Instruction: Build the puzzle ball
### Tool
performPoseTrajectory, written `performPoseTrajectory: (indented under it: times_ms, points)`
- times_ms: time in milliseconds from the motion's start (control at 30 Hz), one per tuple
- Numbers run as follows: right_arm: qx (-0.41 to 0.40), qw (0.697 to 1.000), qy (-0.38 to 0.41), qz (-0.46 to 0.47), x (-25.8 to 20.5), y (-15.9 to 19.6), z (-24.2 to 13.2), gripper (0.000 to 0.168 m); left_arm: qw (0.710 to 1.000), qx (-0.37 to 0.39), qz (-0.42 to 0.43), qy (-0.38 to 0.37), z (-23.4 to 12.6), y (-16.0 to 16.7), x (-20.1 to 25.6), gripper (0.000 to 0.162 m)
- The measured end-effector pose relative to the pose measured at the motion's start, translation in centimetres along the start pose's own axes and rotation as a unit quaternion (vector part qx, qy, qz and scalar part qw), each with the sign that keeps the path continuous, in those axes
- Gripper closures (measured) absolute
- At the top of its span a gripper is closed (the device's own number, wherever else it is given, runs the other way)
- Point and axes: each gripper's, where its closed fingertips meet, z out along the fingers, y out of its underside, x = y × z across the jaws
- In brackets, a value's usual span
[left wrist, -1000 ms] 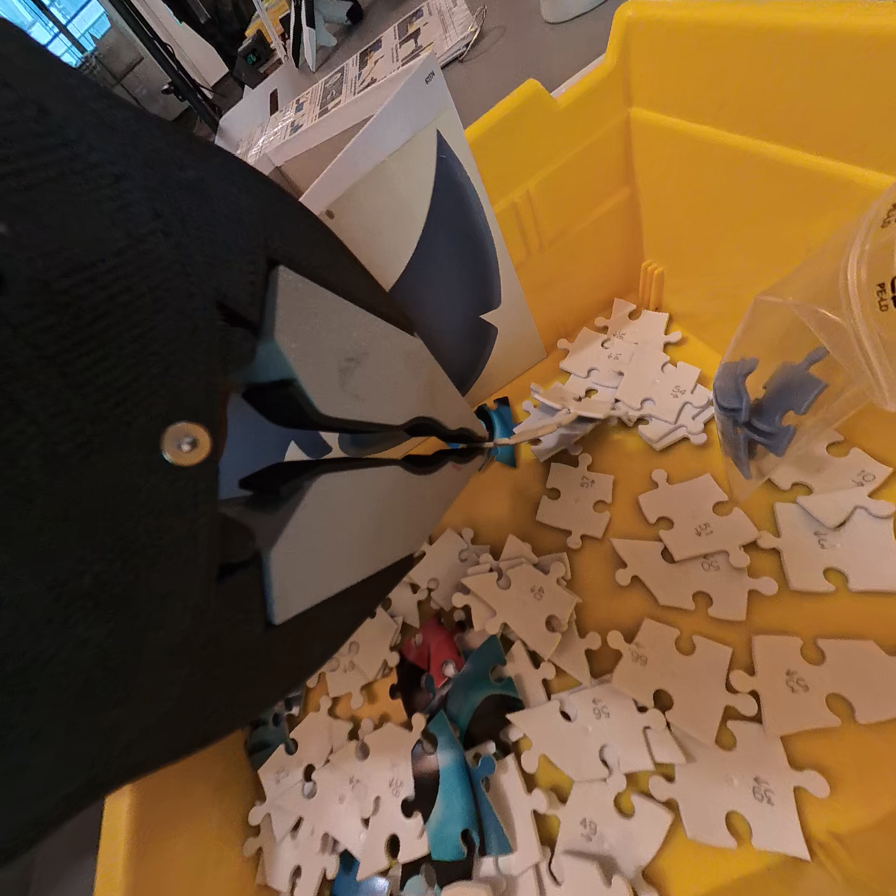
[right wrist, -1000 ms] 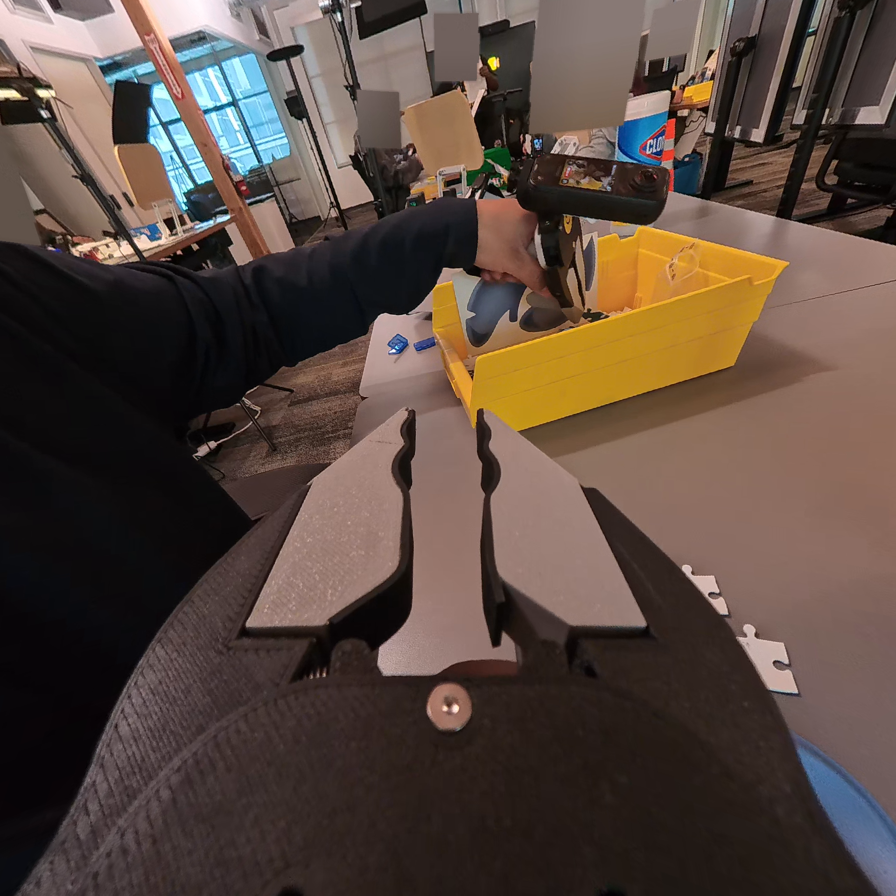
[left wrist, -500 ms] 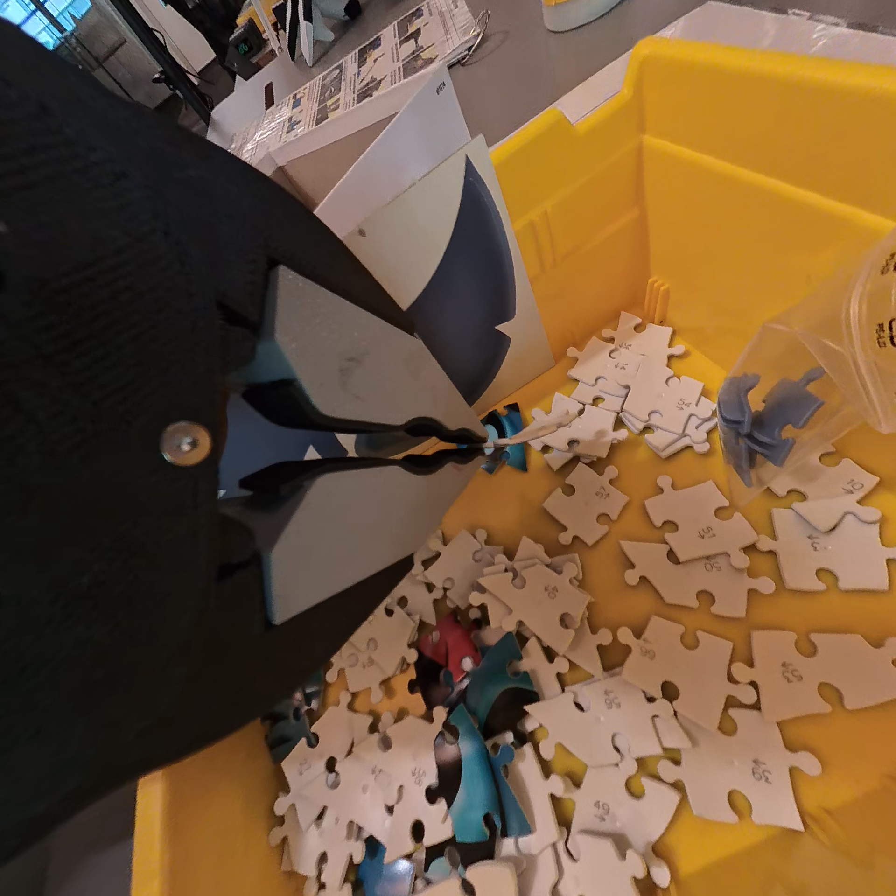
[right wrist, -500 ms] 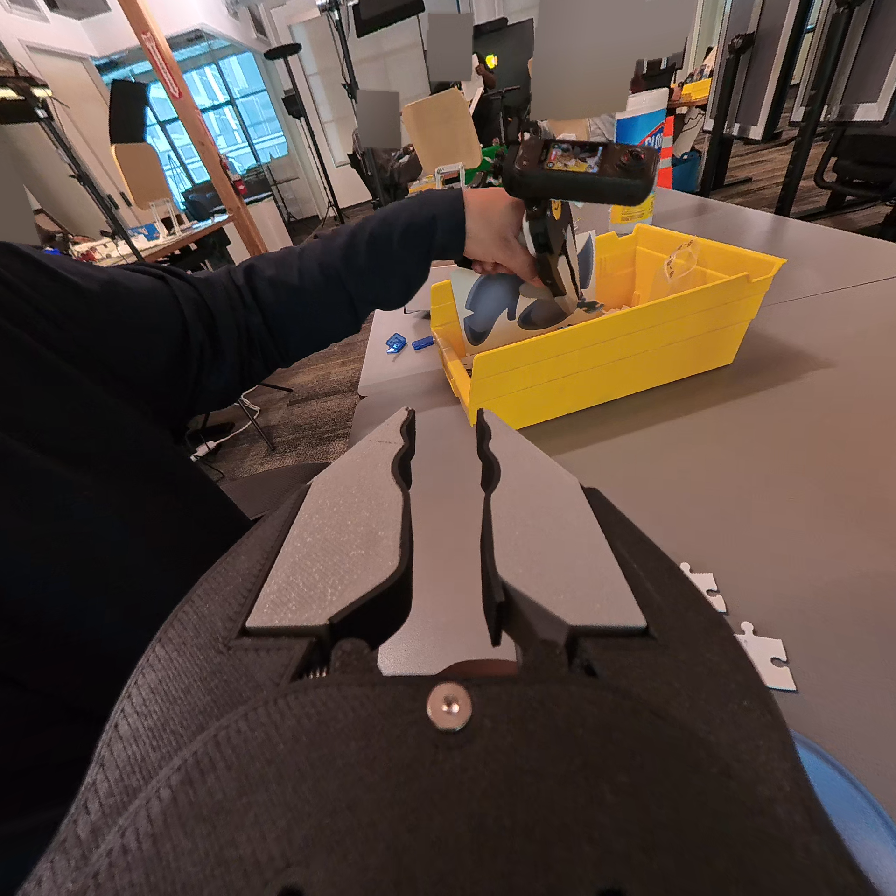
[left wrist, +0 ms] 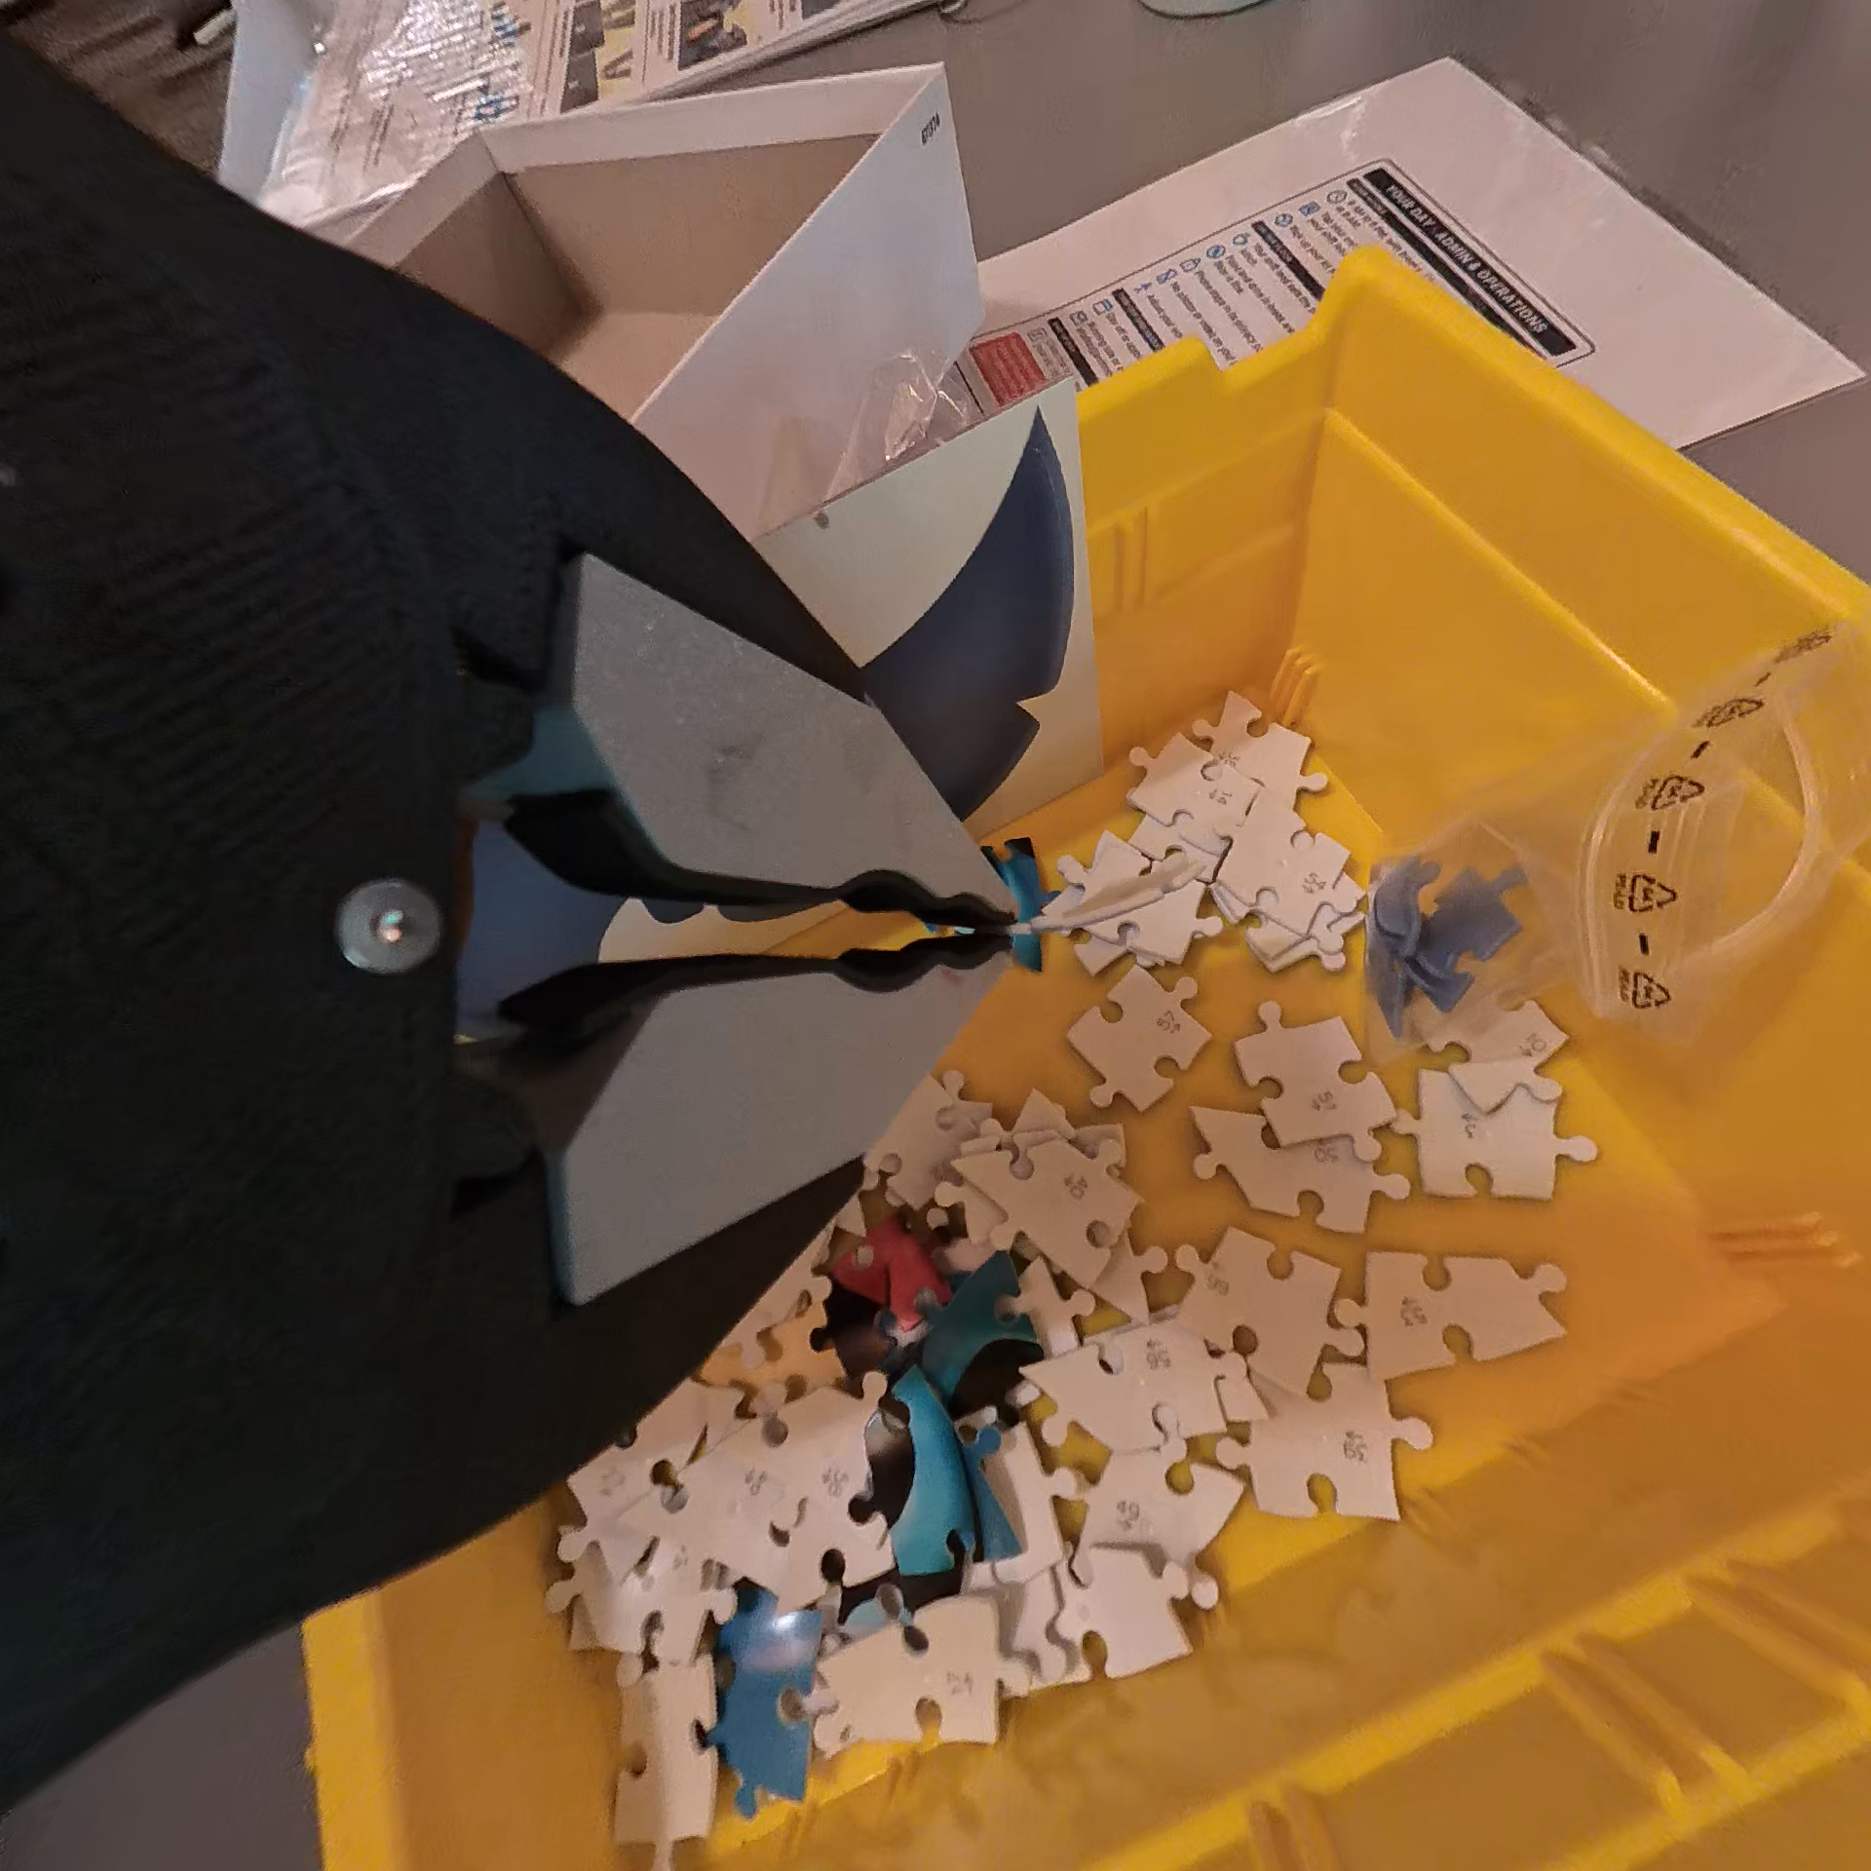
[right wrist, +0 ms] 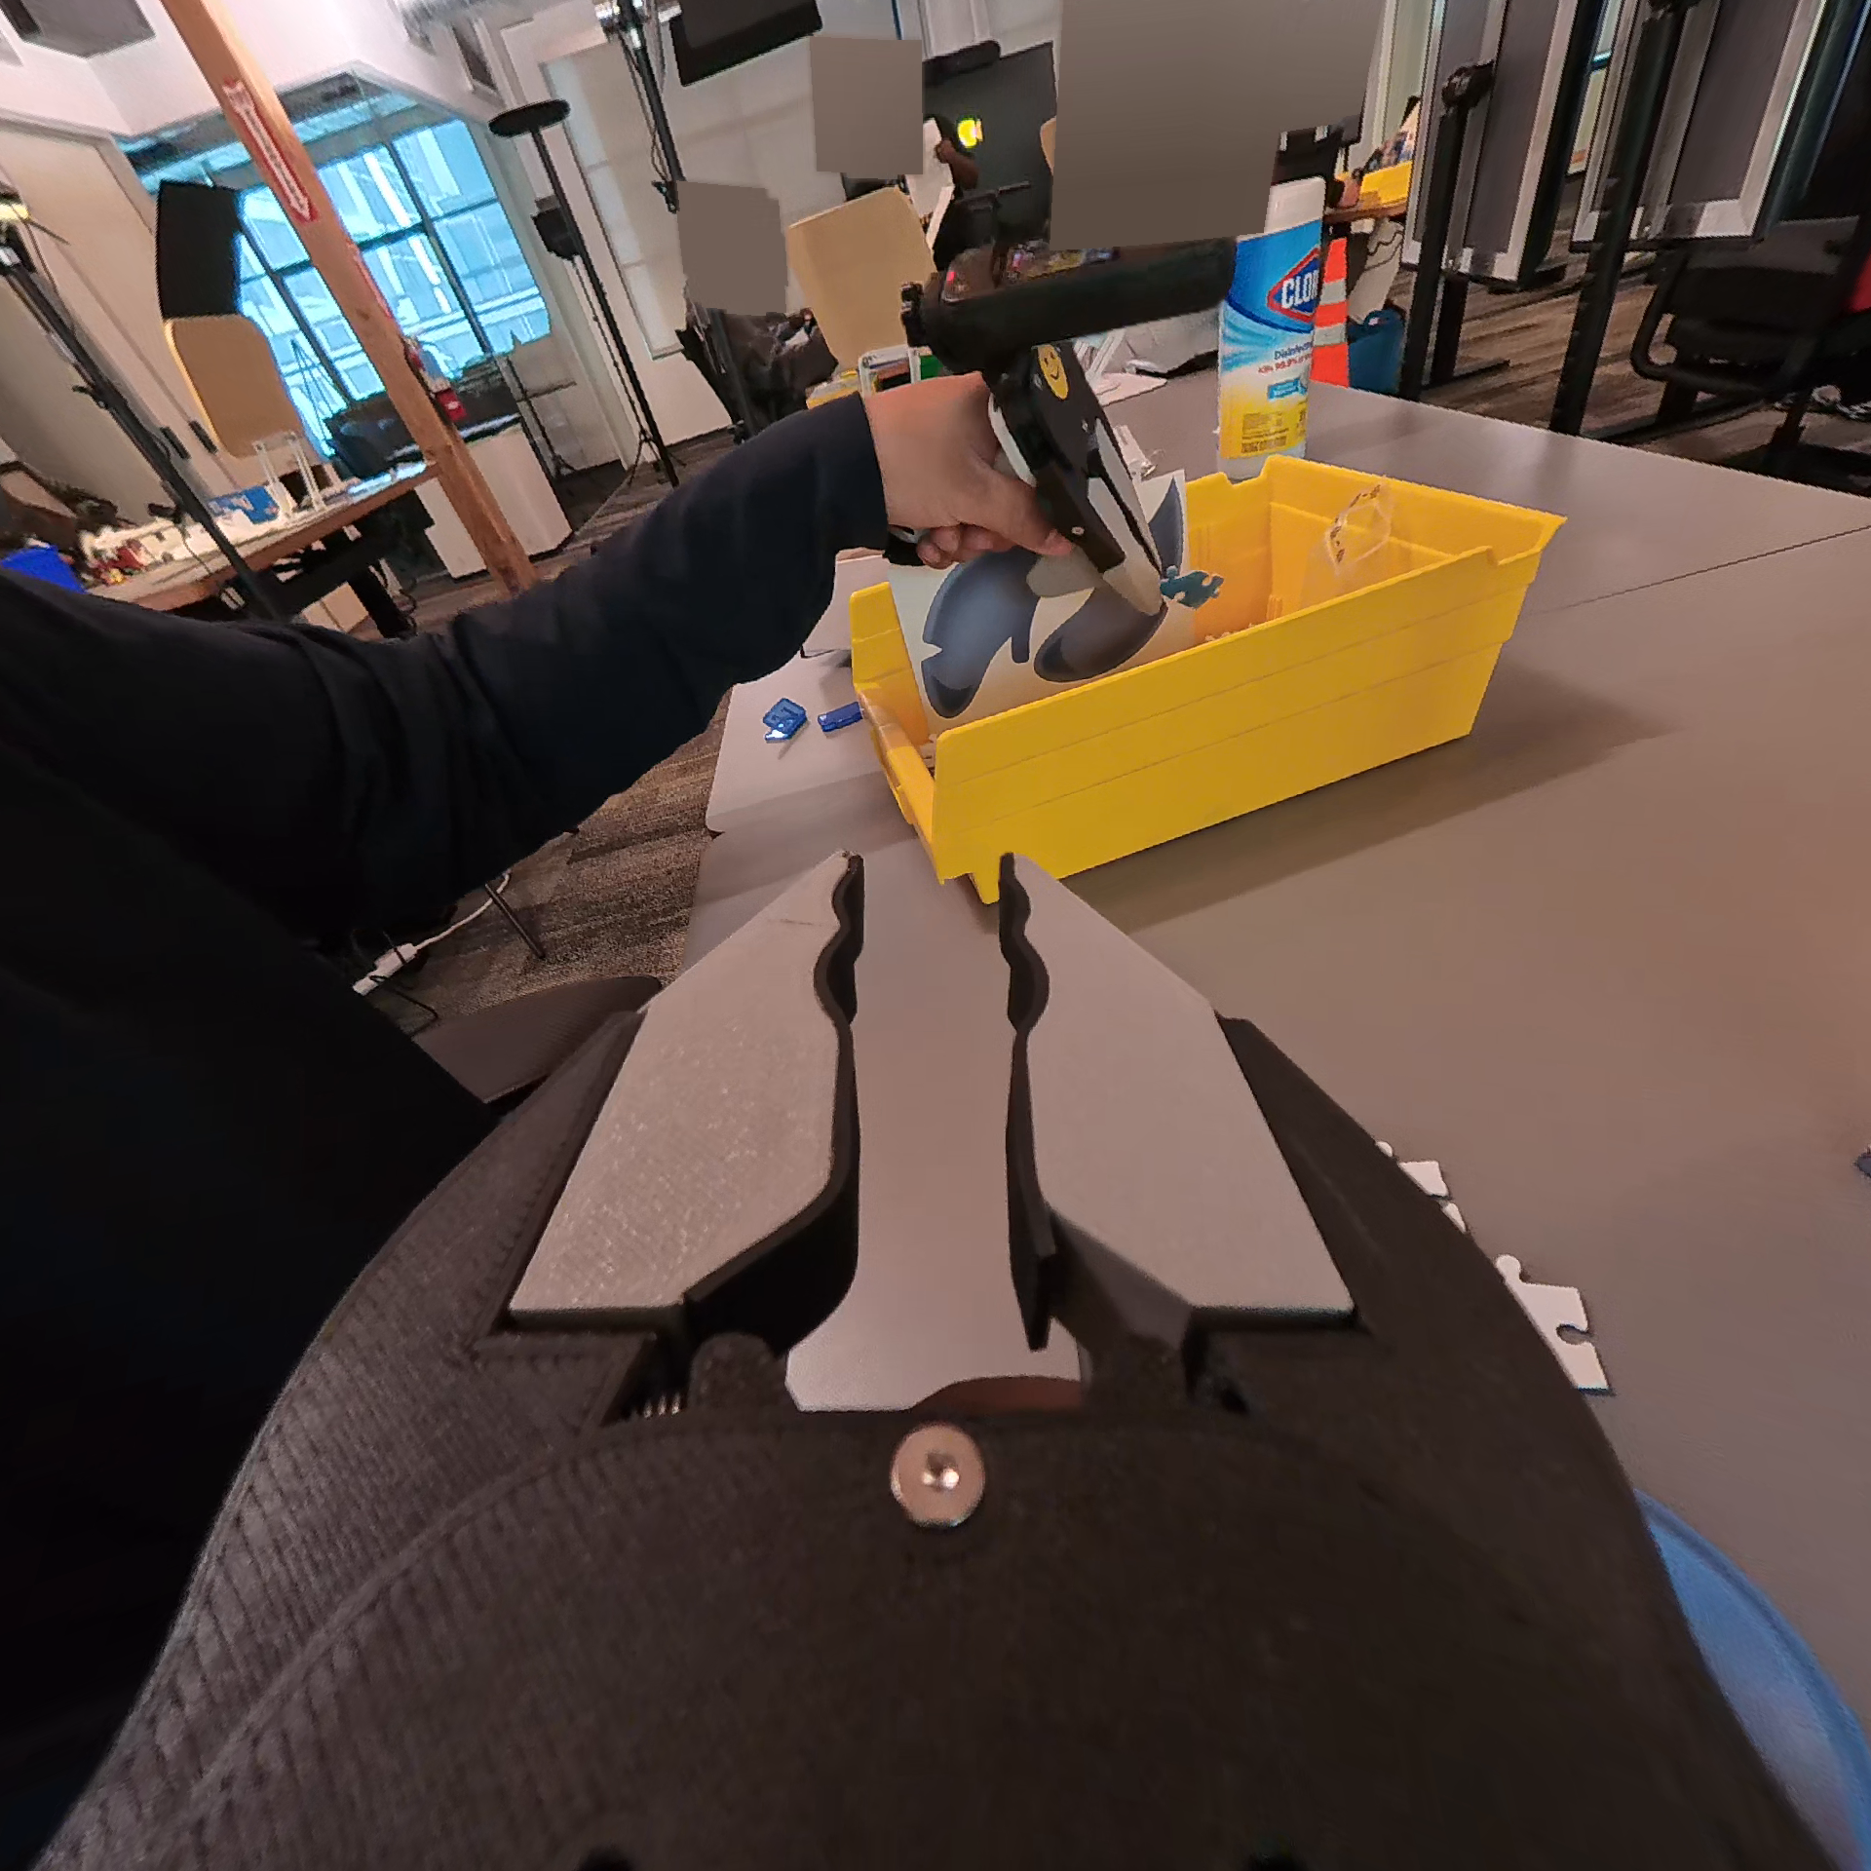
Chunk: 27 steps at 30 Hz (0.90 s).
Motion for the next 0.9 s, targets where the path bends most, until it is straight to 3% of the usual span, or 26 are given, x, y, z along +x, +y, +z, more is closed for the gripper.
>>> performPoseTrajectory:
  times_ms: [33,200,333,500,633,733,900]
  points:
    - [-0.001,1.000,0.001,0.000,0.1,0.1,0.0,0.145,1.000,0.004,-0.003,0.001,-0.1,-0.1,0.0,0.162]
    - [-0.004,1.000,0.003,0.003,0.3,0.3,0.0,0.145,0.998,0.050,-0.029,0.004,-1.1,-1.1,-0.3,0.162]
    - [-0.005,1.000,0.005,0.002,0.3,0.3,0.0,0.145,0.985,0.142,-0.091,0.044,-2.5,-3.4,-0.1,0.162]
    - [-0.011,1.000,0.008,0.004,0.6,0.6,0.2,0.145,0.935,0.269,-0.148,0.175,-5.1,-5.9,1.8,0.162]
    - [-0.018,1.000,0.010,0.007,0.9,1.0,0.5,0.145,0.872,0.347,-0.169,0.300,-7.6,-7.1,3.6,0.162]
    - [-0.025,1.000,0.015,0.009,1.2,1.4,0.7,0.145,0.828,0.371,-0.156,0.391,-9.1,-7.7,6.1,0.162]
    - [-0.031,0.999,0.021,0.022,2.1,1.9,0.9,0.145,0.831,0.372,-0.049,0.411,-10.4,-7.9,11.8,0.162]
